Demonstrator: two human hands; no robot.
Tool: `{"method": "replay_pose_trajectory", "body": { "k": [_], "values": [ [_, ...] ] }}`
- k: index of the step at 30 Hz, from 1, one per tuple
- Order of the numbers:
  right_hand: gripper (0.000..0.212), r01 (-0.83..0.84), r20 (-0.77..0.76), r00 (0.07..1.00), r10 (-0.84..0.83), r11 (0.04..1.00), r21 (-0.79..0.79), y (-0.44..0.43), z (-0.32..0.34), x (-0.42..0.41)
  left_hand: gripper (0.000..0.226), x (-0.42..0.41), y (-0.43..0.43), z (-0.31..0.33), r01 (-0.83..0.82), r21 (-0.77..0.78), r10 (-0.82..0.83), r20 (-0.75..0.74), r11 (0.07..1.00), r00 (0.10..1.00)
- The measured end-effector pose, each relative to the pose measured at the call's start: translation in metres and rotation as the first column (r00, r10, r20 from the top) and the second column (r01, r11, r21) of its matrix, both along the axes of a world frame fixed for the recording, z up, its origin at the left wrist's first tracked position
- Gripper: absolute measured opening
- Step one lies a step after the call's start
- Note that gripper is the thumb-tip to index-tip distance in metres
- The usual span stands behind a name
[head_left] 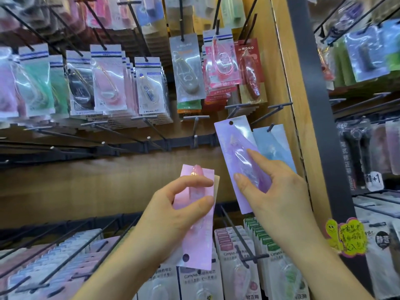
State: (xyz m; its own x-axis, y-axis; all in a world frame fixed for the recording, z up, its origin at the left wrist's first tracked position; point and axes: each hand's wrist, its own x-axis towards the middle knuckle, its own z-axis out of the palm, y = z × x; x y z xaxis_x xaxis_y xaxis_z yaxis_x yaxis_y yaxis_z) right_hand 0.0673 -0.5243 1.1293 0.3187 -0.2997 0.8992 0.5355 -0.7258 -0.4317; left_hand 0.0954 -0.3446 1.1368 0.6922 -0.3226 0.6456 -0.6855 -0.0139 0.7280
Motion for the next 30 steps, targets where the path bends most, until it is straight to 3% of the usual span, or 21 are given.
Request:
{"method": "replay_pose_trajectory", "body": {
  "k": [11, 16, 19, 22, 24, 26, 27, 28, 29, 30],
  "values": [
    [0.046, 0.168, -0.114, 0.977, -0.178, 0.981, -0.098, 0.01, 0.005, -0.004, 0.028, 0.001, 0.008, -0.004, -0.01, 0.035, 0.008, 0.068, 0.999, 0.998],
    [0.047, 0.406, -0.175, 0.869, -0.462, 0.87, -0.279, 0.007, 0.011, 0.015, 0.021, 0.004, 0.006, -0.006, -0.035, 0.038, 0.031, 0.103, 0.999, 0.994],
    [0.047, 0.454, -0.183, 0.821, -0.541, 0.812, -0.366, 0.006, 0.008, 0.019, 0.022, 0.004, 0.005, -0.008, -0.023, 0.045, 0.017, 0.111, 0.999, 0.994],
    [0.044, 0.505, -0.151, 0.801, -0.58, 0.789, -0.351, 0.004, -0.001, 0.012, 0.035, 0.004, 0.006, -0.009, -0.028, 0.037, 0.023, 0.129, 0.999, 0.991],
    [0.043, 0.454, -0.035, 0.883, -0.469, 0.869, -0.195, 0.006, -0.015, 0.001, 0.046, 0.008, 0.006, -0.011, -0.045, 0.038, 0.039, 0.14, 0.998, 0.989],
    [0.045, 0.085, -0.06, 0.995, -0.082, 0.996, 0.042, 0.01, -0.027, -0.007, 0.063, 0.012, 0.004, -0.014, -0.028, 0.008, 0.027, 0.119, 1.0, 0.993],
    [0.046, -0.193, -0.129, 0.968, 0.217, 0.965, 0.175, 0.014, -0.032, -0.009, 0.07, 0.014, 0.001, -0.016, -0.008, -0.027, 0.011, 0.109, 1.0, 0.994],
    [0.045, -0.448, -0.204, 0.833, 0.515, 0.843, 0.298, 0.02, -0.035, -0.011, 0.075, 0.015, -0.002, -0.018, 0.012, -0.065, -0.006, 0.105, 0.998, 0.994],
    [0.04, -0.601, -0.252, 0.653, 0.714, 0.691, 0.402, 0.025, -0.038, -0.013, 0.078, 0.017, -0.006, -0.02, 0.027, -0.094, -0.017, 0.104, 0.995, 0.994],
    [0.035, -0.681, -0.253, 0.527, 0.812, 0.581, 0.445, 0.029, -0.04, -0.013, 0.078, 0.017, -0.009, -0.022, 0.043, -0.115, -0.031, 0.106, 0.992, 0.994]
  ]
}}
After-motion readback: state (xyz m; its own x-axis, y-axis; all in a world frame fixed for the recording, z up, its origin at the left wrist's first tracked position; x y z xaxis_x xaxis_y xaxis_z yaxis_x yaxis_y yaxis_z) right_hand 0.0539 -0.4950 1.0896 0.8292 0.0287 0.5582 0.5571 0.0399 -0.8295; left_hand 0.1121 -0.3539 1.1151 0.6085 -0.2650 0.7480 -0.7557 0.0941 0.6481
